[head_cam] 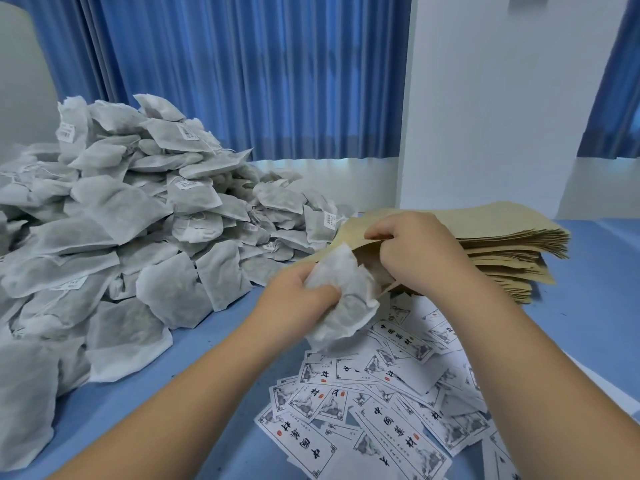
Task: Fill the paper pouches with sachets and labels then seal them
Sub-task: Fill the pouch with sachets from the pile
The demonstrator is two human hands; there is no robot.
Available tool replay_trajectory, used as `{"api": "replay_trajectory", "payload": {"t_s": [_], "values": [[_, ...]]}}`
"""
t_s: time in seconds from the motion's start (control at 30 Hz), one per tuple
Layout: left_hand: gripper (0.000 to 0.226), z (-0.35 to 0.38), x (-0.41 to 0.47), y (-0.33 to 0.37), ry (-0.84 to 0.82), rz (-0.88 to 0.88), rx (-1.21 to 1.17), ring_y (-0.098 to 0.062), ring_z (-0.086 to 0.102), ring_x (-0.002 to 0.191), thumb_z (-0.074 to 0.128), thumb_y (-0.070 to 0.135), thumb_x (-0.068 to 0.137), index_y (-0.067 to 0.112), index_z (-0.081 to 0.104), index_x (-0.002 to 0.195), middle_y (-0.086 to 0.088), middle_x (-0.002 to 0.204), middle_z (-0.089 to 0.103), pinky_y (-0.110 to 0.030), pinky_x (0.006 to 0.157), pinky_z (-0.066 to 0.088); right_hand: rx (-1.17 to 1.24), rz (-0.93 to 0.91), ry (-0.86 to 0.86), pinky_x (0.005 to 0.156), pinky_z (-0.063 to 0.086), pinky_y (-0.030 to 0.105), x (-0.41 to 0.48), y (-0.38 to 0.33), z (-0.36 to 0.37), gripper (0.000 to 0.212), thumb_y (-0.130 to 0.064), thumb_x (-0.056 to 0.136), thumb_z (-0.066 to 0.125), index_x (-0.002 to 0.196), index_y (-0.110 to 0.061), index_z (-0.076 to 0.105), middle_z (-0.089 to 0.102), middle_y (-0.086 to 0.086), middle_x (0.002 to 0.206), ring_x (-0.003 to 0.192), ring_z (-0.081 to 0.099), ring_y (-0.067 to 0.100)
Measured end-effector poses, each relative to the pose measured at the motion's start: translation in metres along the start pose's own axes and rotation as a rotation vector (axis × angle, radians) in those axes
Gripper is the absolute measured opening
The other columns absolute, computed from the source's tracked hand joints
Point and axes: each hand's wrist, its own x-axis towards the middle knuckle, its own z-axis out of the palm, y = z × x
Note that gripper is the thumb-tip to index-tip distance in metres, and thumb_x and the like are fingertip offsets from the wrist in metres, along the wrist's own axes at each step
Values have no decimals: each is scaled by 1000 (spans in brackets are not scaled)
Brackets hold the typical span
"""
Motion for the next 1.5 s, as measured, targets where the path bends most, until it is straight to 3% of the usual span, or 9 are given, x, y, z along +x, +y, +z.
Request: {"api": "replay_trajectory", "payload": {"t_s": [0.17, 0.3, 0.73, 0.8, 0.93, 1.07, 1.2, 1.33, 1.5], "values": [[12, 5, 4, 12, -33, -45, 494, -14, 58, 64, 58, 27, 80, 18, 64, 86, -2, 77, 68, -21, 52, 42, -41, -26, -2, 88, 52, 38, -2, -4, 1, 49, -2, 68, 47, 99, -31, 72, 68, 2, 109, 101, 60, 28], [16, 9, 12, 28, -122, -163, 552, -22, 56, 54, 56, 22, 82, 8, 62, 85, -7, 72, 62, -27, 48, 48, -64, -47, -1, 86, 53, 38, -3, -6, 2, 47, -3, 68, 48, 98, -30, 73, 69, 3, 106, 99, 61, 29], [20, -7, 24, 39, -196, -556, -739, -22, 66, 65, 51, 10, 94, -3, 64, 103, -16, 86, 70, -20, 39, 51, -209, -147, -6, 69, 45, 28, 0, -4, 3, 42, -9, 73, 47, 97, -36, 69, 67, -1, 98, 92, 58, 26], [19, -7, 24, 44, -158, -534, -890, -23, 66, 56, 48, 6, 95, -6, 63, 94, -18, 75, 69, -25, 47, 56, -214, -159, -32, 66, 46, 28, -1, -6, 5, 39, -8, 71, 47, 92, -32, 69, 65, -1, 90, 87, 57, 26], [28, -3, 18, 46, -190, -399, -1121, -38, 66, 101, 43, -7, 85, -15, 55, 109, -31, 109, 63, -47, 77, 57, -196, -127, -27, 72, 51, 31, -1, -4, 1, 37, -7, 70, 48, 91, -29, 69, 65, 0, 89, 85, 58, 27], [22, -1, 12, 37, -181, -222, -546, -26, 70, 96, 58, -2, 89, -5, 64, 110, -19, 106, 71, -34, 84, 58, -194, -127, -8, 77, 52, 34, -1, -5, -2, 41, -7, 69, 48, 96, -28, 70, 67, -1, 95, 87, 57, 27], [24, 2, 8, 36, 87, 82, 300, -18, 71, 65, 81, 33, 74, 17, 67, 86, -3, 73, 73, -35, 66, 59, -191, -128, 6, 77, 53, 35, -1, -7, -2, 42, -7, 68, 48, 97, -28, 70, 68, 0, 95, 88, 58, 28], [44, 4, 15, 30, 261, 197, 351, -26, 65, 71, 87, 34, 64, 23, 47, 80, -4, 80, 63, -47, 68, 54, -97, -117, 52, 77, 53, 37, -3, -8, -6, 47, -4, 68, 46, 100, -27, 72, 69, 3, 96, 87, 58, 30], [14, 4, 23, 19, 172, 316, 464, -25, 68, 75, 73, 13, 81, 14, 59, 76, -6, 80, 68, -39, 71, 55, -71, -121, 88, 79, 52, 34, -4, -9, -4, 47, -5, 70, 47, 102, -28, 73, 70, 3, 102, 91, 58, 30]]}}
